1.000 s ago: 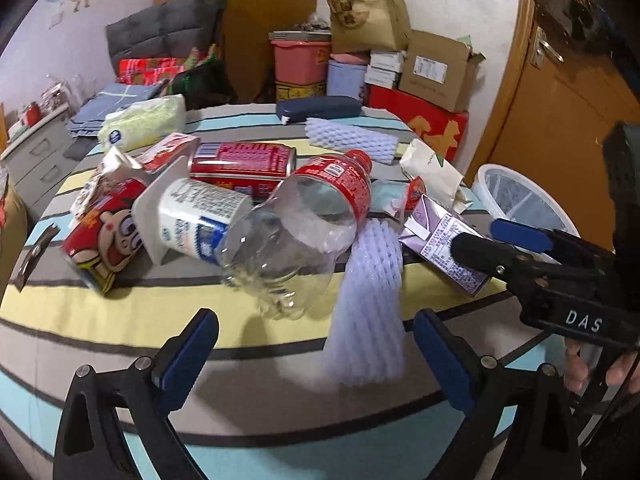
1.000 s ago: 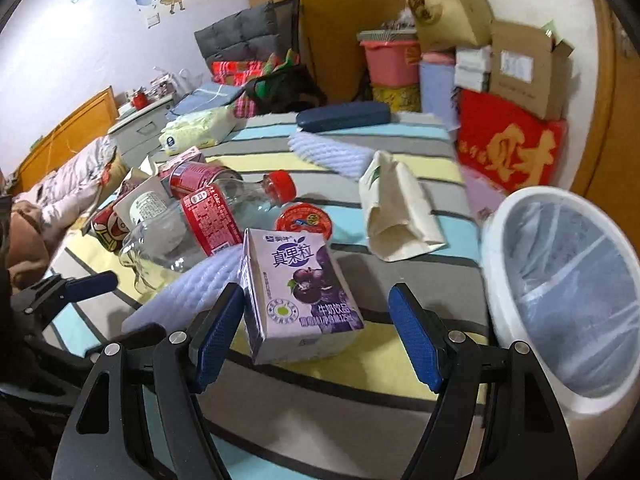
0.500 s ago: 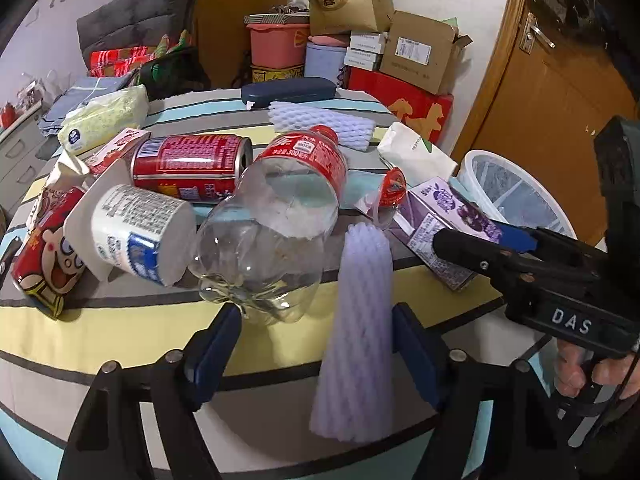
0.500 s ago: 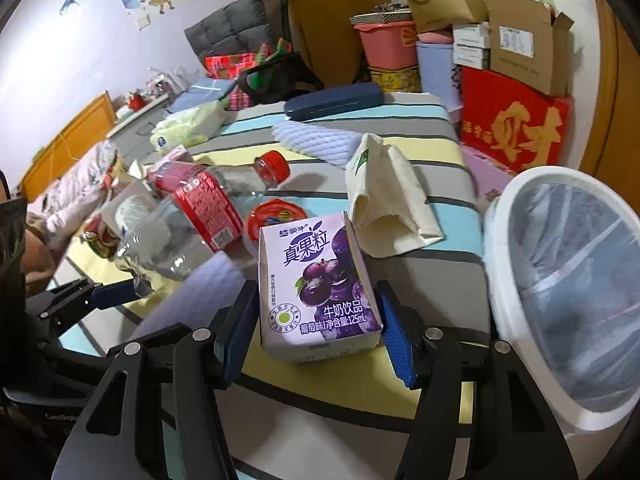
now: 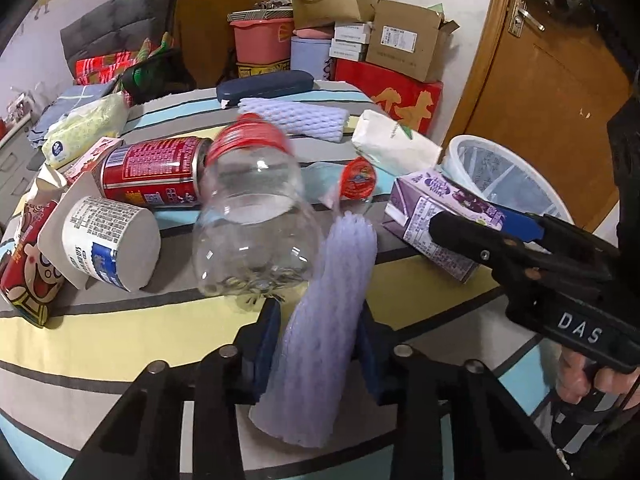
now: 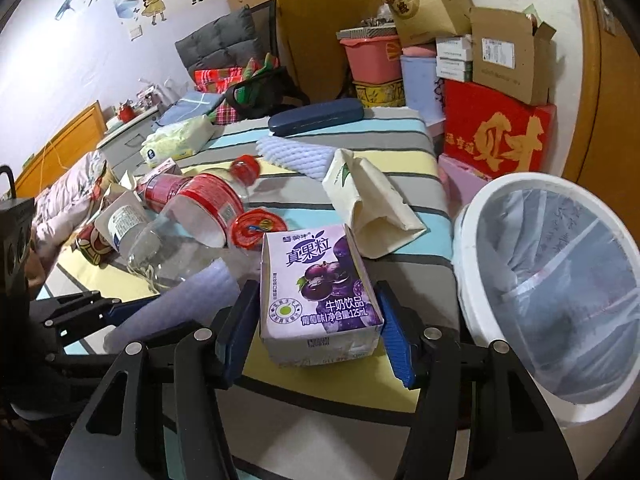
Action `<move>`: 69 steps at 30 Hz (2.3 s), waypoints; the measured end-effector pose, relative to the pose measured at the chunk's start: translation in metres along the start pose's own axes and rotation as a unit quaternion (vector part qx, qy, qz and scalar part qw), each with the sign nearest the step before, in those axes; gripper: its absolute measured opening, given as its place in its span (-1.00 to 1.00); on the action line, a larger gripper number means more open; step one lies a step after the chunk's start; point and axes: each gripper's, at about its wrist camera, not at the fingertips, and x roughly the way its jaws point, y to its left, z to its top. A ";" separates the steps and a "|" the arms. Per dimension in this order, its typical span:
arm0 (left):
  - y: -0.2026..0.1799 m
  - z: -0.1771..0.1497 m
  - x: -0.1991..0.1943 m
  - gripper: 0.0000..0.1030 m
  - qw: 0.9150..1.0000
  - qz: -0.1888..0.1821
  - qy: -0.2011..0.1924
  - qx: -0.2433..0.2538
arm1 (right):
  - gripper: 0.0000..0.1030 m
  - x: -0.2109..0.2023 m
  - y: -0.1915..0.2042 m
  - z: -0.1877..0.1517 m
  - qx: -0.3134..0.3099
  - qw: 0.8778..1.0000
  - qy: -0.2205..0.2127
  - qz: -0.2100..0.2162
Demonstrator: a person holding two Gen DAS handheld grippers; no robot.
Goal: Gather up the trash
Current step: 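Carry both items to the white bin and release them inside, then grasp the cream paper bag with the right gripper while the left grasps the yogurt cup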
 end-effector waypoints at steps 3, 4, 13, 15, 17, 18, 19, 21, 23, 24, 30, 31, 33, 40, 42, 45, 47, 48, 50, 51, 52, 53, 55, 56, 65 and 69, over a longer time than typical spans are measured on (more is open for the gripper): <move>-0.003 -0.002 -0.003 -0.47 1.000 -0.010 -0.001 -0.007 | 0.12 -0.004 0.002 -0.002 -0.003 1.000 -0.008 0.002; -0.004 -0.003 -0.004 -0.47 1.000 -0.013 -0.003 -0.009 | 0.12 -0.005 0.002 -0.002 -0.003 1.000 -0.010 0.003; -0.011 -0.004 -0.031 -0.47 0.999 -0.018 -0.027 -0.012 | 0.11 -0.020 -0.003 -0.008 0.010 0.999 -0.039 0.001; -0.015 -0.001 -0.036 -0.47 0.999 -0.025 -0.029 -0.010 | 0.11 -0.023 -0.004 -0.009 0.013 0.999 -0.042 0.001; -0.020 0.003 -0.040 -0.47 0.999 -0.025 -0.035 -0.006 | 0.11 -0.028 -0.007 -0.009 0.016 0.999 -0.048 -0.004; -0.024 0.006 -0.043 -0.47 0.999 -0.028 -0.039 0.000 | 0.11 -0.032 -0.009 -0.009 0.022 0.998 -0.053 -0.006; -0.028 0.008 -0.045 -0.47 0.999 -0.029 -0.043 0.004 | 0.11 -0.035 -0.012 -0.008 0.028 0.998 -0.057 -0.009; -0.037 0.015 -0.047 -0.47 0.998 -0.031 -0.048 0.011 | 0.11 -0.041 -0.017 -0.007 0.035 0.997 -0.066 -0.016; -0.046 0.020 -0.049 -0.47 0.998 -0.035 -0.053 0.017 | 0.11 -0.049 -0.025 -0.004 0.037 0.996 -0.075 -0.032; -0.054 0.025 -0.049 -0.47 0.997 -0.043 -0.055 0.024 | 0.11 -0.052 -0.029 -0.003 0.040 0.995 -0.078 -0.038; -0.097 0.050 -0.043 -0.47 0.994 -0.067 -0.060 0.058 | 0.11 -0.073 -0.063 0.003 0.060 0.990 -0.102 -0.073; -0.104 0.054 -0.041 -0.47 0.994 -0.074 -0.060 0.061 | 0.11 -0.074 -0.067 0.002 0.062 0.990 -0.103 -0.079; -0.118 0.062 -0.036 -0.47 0.992 -0.086 -0.059 0.066 | 0.11 -0.077 -0.080 0.003 0.068 0.987 -0.106 -0.096; -0.169 0.085 -0.007 -0.47 0.988 -0.119 -0.039 0.090 | 0.11 -0.076 -0.112 -0.005 0.093 0.984 -0.087 -0.128; -0.182 0.086 0.002 -0.47 0.987 -0.114 -0.039 0.104 | 0.11 -0.072 -0.121 -0.009 0.101 0.983 -0.077 -0.134; -0.191 0.088 0.019 -0.46 0.987 -0.123 -0.021 0.105 | 0.12 -0.069 -0.134 -0.012 0.109 0.981 -0.064 -0.146; -0.199 0.089 0.031 -0.46 0.987 -0.118 -0.009 0.110 | 0.12 -0.063 -0.142 -0.015 0.116 0.980 -0.054 -0.149; -0.202 0.088 0.036 -0.46 0.987 -0.117 -0.007 0.114 | 0.12 -0.059 -0.143 -0.017 0.119 0.980 -0.049 -0.152; -0.205 0.090 0.045 -0.46 0.987 -0.114 -0.001 0.110 | 0.12 -0.057 -0.152 -0.018 0.122 0.980 -0.041 -0.152; -0.206 0.090 0.051 -0.46 0.987 -0.115 0.003 0.111 | 0.12 -0.054 -0.154 -0.019 0.121 0.980 -0.035 -0.153; -0.207 0.091 0.054 -0.43 0.987 -0.115 0.007 0.109 | 0.12 -0.053 -0.157 -0.018 0.120 0.980 -0.030 -0.157; -0.207 0.091 0.057 -0.32 0.987 -0.117 0.009 0.108 | 0.13 -0.050 -0.159 -0.018 0.120 0.979 -0.026 -0.163; -0.205 0.094 0.062 -0.06 0.988 -0.116 0.010 0.103 | 0.14 -0.046 -0.162 -0.018 0.119 0.979 -0.019 -0.164; -0.204 0.094 0.063 0.10 0.988 -0.117 0.011 0.099 | 0.14 -0.046 -0.164 -0.019 0.120 0.979 -0.018 -0.166; -0.191 0.092 0.056 0.15 0.990 -0.107 -0.001 0.087 | 0.21 -0.051 -0.167 -0.021 0.130 0.974 -0.024 -0.186; -0.176 0.086 0.042 0.15 0.992 -0.106 -0.013 0.072 | 0.21 -0.054 -0.160 -0.020 0.131 0.974 -0.033 -0.182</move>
